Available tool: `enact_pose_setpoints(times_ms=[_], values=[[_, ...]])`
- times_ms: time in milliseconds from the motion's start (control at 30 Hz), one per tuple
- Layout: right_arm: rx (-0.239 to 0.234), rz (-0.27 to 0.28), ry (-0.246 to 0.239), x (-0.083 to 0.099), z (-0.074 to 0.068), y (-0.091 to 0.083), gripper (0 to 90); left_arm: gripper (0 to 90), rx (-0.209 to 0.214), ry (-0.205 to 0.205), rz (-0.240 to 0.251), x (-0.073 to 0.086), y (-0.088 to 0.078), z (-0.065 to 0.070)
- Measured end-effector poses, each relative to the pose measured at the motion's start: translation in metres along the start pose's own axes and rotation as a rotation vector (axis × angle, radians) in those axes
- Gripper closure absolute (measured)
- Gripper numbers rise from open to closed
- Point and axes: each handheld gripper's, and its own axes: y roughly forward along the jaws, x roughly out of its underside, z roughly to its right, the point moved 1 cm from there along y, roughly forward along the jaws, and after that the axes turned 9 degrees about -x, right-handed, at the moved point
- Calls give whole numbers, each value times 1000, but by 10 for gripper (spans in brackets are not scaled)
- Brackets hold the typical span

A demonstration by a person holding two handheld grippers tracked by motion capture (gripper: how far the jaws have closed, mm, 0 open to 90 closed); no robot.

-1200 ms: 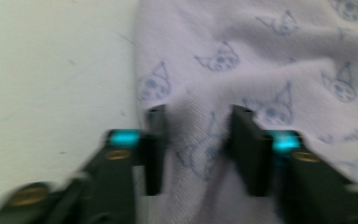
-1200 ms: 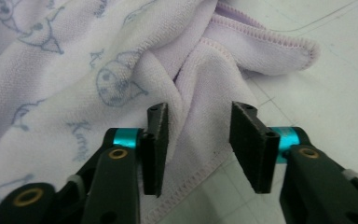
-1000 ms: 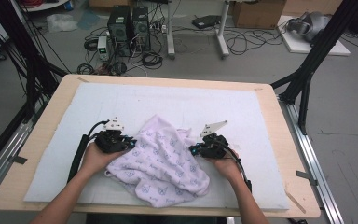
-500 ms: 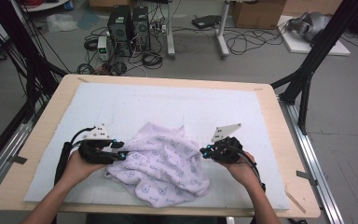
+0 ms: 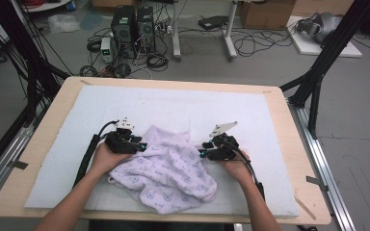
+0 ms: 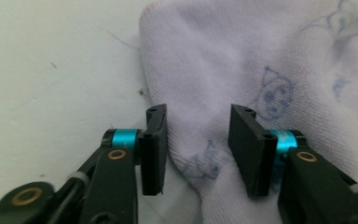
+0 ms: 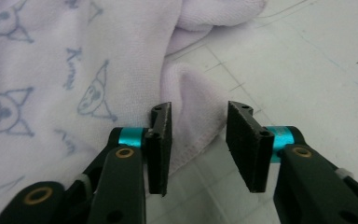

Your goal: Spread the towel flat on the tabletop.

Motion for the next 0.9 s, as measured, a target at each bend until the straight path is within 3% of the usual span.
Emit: enact_pose_setpoints(times_ms=[67,133,167,300,367,433,533,633,667,767,833,900], values=[[-4,2,-12,0,0,0,684,708,17,4,-10,0,-1,-1],[-40,1,-9,0,0,1,820,815,30,-1,-8,0,-2,-1],[-57,-1,-15,-1,-1,1,849,830,29,-6,-9,0,-2,-1],[-48,-19,-39,-2,-5,-1,865,847,15,23,-6,-2,-9,0],[-41,-3,-51,-3,-7,-7,868,847,8,27,5,-3,-12,1],[-34,8,-56,-7,-7,-15,868,848,-22,14,57,-7,-24,-1],[-6,31,-63,-17,-4,-32,869,849,-46,-37,116,-14,-37,-10],[43,53,-65,-34,5,-53,871,854,-118,-52,174,-29,-50,-20],[43,53,-65,-34,5,-53,871,855,-118,-52,174,-29,-50,-20],[150,81,-70,-65,23,-82,874,856,-238,-43,250,-69,-60,-36],[213,132,-35,-82,37,-95,872,841,-319,-8,272,-91,-58,-43],[287,175,5,-94,52,-101,816,689,-354,-38,238,-102,-50,-51]])
